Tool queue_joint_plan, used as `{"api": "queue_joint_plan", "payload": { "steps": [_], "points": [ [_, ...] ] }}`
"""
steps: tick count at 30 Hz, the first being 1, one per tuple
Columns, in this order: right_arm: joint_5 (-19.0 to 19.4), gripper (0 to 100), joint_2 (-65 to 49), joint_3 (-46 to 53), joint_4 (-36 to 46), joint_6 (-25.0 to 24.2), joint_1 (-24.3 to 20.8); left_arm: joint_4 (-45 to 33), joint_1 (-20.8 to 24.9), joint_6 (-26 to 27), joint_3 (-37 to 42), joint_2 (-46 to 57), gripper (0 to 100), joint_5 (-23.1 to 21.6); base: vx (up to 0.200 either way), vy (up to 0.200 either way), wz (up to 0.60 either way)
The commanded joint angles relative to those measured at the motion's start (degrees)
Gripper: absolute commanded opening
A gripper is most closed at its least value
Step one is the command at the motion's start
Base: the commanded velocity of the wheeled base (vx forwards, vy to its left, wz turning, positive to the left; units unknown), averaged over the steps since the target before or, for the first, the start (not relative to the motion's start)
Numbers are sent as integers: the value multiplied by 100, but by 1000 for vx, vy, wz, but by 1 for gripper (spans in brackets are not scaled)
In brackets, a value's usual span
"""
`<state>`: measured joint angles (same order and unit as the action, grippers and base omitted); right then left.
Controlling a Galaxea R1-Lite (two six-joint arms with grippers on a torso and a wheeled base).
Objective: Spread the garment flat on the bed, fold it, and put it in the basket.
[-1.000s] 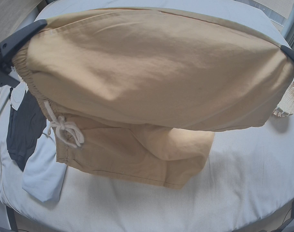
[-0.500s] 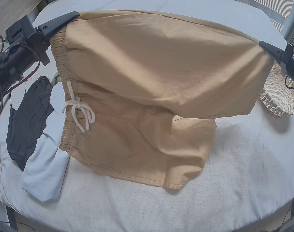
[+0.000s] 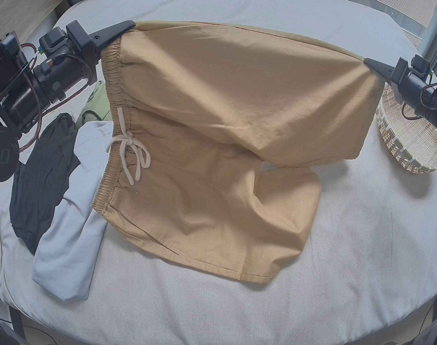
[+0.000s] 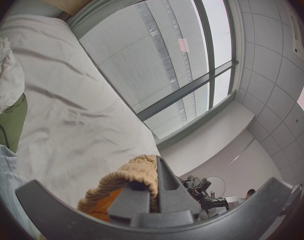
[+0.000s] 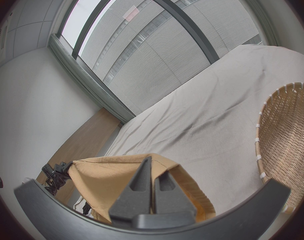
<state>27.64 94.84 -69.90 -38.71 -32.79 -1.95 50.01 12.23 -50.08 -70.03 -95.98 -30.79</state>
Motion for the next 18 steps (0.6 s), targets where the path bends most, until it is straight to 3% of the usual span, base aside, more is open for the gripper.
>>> {"api": "queue_joint_plan", "payload": {
  "steps": [1, 6, 7, 13, 18],
  "points": [
    [-13, 0, 553, -331, -58, -8, -7, 9, -186, -2, -344, -536, 0, -14, 0, 0, 0],
    [-13, 0, 790, -445, -93, 19, -7, 0, -291, -11, -678, -923, 0, -6, 0, 0, 0],
    [-30, 100, 852, -463, -172, 27, -7, -8, -353, -19, -801, -1011, 100, -23, 0, 0, 0],
    [-109, 100, 992, -287, -682, 19, 2, -96, -458, -239, -1100, -1248, 100, -6, 0, 0, 0],
    [-101, 100, 245, 943, -717, 62, -25, -808, -687, -222, -1205, -1248, 100, 21, 0, 0, 0]
  ]
}}
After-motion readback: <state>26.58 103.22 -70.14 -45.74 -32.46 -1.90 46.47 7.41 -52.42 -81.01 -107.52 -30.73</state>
